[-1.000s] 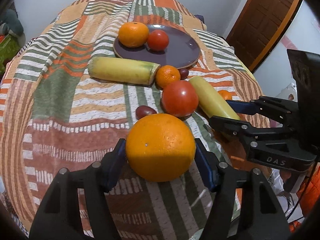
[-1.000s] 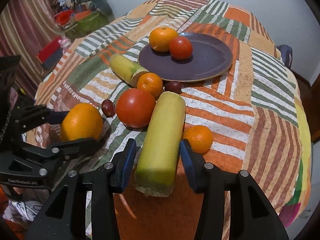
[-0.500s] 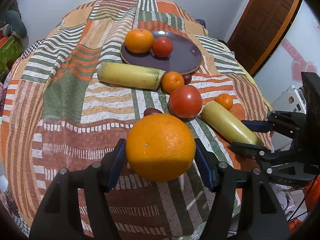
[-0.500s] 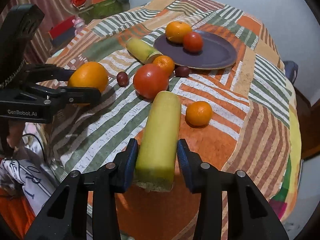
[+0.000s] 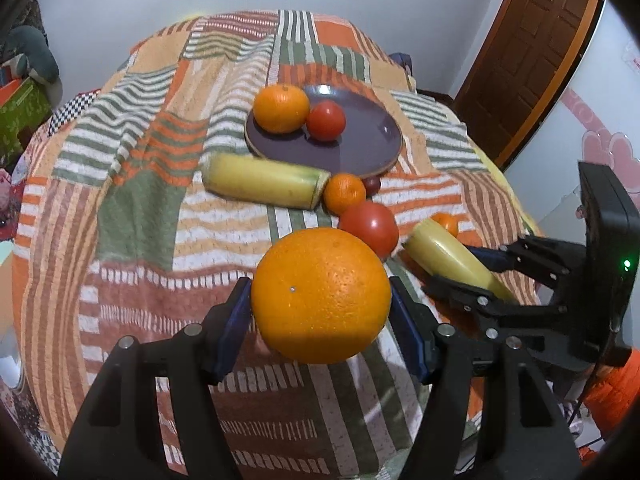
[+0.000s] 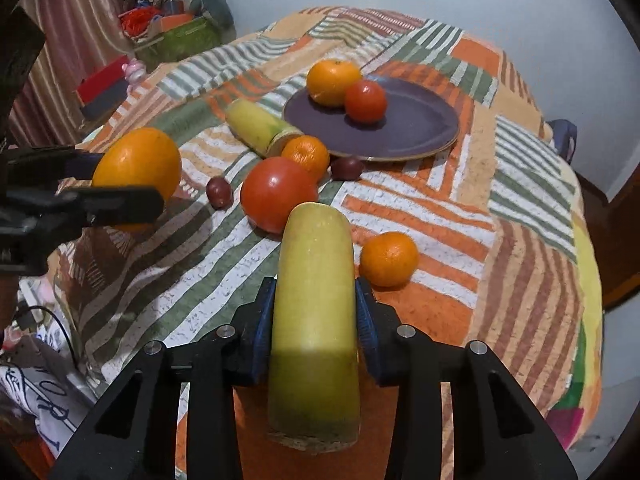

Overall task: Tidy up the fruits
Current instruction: 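Lift the zucchini onto the plate with the right tool while the left tool places the orange there, then grasp a second zucchini with the left tool while the right tool grasps a large tomato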

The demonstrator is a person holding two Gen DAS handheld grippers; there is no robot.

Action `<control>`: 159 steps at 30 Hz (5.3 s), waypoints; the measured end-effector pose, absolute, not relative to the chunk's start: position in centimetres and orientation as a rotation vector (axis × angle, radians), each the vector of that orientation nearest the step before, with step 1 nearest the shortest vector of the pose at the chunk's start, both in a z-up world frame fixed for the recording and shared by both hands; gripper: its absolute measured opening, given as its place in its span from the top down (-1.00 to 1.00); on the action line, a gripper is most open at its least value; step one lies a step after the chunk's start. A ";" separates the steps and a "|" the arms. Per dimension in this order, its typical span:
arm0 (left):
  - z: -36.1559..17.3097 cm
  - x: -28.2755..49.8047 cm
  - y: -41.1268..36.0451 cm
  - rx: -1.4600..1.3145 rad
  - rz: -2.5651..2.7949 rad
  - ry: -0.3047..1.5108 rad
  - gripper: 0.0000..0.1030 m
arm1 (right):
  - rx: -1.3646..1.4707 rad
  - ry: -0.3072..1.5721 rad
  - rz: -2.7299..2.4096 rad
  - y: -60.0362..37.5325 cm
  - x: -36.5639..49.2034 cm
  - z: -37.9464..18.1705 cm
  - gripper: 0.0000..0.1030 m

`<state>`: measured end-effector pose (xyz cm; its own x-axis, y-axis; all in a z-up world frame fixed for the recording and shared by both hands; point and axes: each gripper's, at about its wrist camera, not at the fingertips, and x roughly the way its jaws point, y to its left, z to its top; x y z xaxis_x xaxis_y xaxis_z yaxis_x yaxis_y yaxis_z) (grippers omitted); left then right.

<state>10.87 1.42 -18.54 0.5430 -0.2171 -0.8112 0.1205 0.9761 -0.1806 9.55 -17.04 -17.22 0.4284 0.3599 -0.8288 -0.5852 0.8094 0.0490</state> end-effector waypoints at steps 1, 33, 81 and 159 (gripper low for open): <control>-18.3 11.1 1.4 -0.105 -0.199 0.970 -0.27 | -0.248 0.960 0.599 -17.2 9.7 -17.0 0.32; -17.4 24.8 1.3 -0.106 -0.184 0.924 -0.27 | -0.151 0.780 0.512 -17.6 21.0 -12.2 0.34; -18.9 27.4 2.6 -0.091 -0.163 0.933 -0.31 | -0.217 0.862 0.573 -13.6 27.4 -13.9 0.34; -23.6 18.9 8.8 -0.223 -0.048 1.088 0.24 | -0.095 1.052 0.696 -12.6 14.8 -18.7 -0.19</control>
